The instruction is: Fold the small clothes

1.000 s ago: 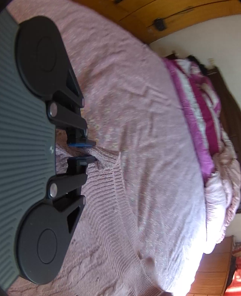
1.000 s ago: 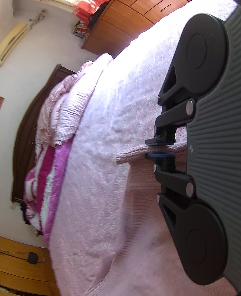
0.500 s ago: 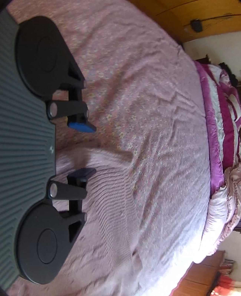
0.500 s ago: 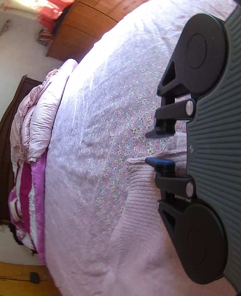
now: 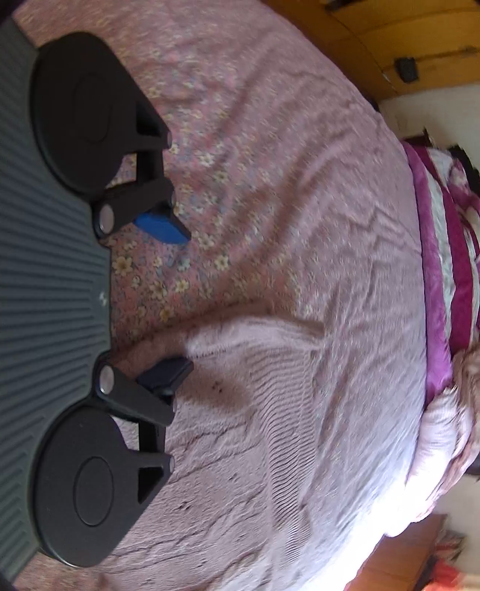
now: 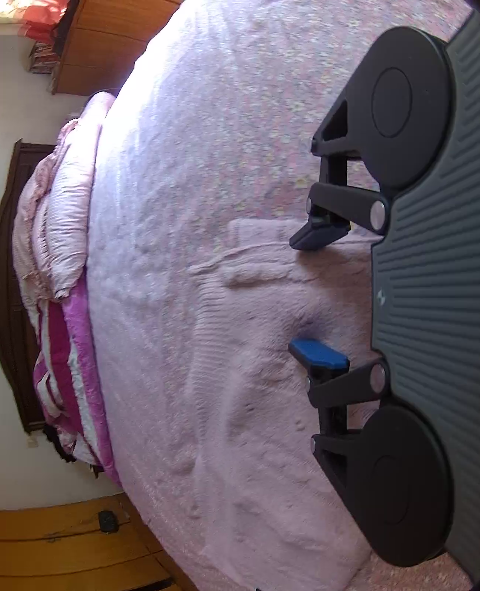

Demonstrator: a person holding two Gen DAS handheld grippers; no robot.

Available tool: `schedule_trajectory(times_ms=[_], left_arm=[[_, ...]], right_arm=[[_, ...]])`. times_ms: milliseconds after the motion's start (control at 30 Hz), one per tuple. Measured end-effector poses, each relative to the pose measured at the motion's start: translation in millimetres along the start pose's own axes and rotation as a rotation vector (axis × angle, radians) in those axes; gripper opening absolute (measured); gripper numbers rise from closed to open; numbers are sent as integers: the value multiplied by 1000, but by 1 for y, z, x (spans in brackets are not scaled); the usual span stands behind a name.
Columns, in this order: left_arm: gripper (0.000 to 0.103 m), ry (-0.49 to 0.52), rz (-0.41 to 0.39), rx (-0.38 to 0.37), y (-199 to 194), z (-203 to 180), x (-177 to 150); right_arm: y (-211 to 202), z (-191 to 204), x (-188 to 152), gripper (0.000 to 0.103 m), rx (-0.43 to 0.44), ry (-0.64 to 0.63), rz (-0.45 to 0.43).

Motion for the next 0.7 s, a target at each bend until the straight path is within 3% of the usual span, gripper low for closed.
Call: schedule_trajectory(times_ms=[133, 267, 433, 500, 700], left_arm=[[71, -38, 1, -4, -8, 2, -1], [70, -89, 4, -12, -27, 2, -5], [74, -182, -8, -80, -54, -1, -15], [74, -196, -8, -94, -64, -5, -18], [74, -198, 13, -64, -86, -20, -30]], right_arm=[[7, -14, -4, 74, 5, 99, 4], [-4, -25, -5, 75, 33, 209, 8], [-30, -38, -16, 77, 85, 334, 2], [-41, -40, -19, 84, 111, 364, -6], [-73, -45, -32, 94, 161, 422, -36]])
Point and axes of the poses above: each gripper's, at about its wrist camera, not at the fingertips, and y roughly the way its jaws point, z to its left, x to its top, the point moved 6 cm from there along y, roughly the way its jaws point, and after that the axes turned 10 degrees about y, right-handed, at the moved point
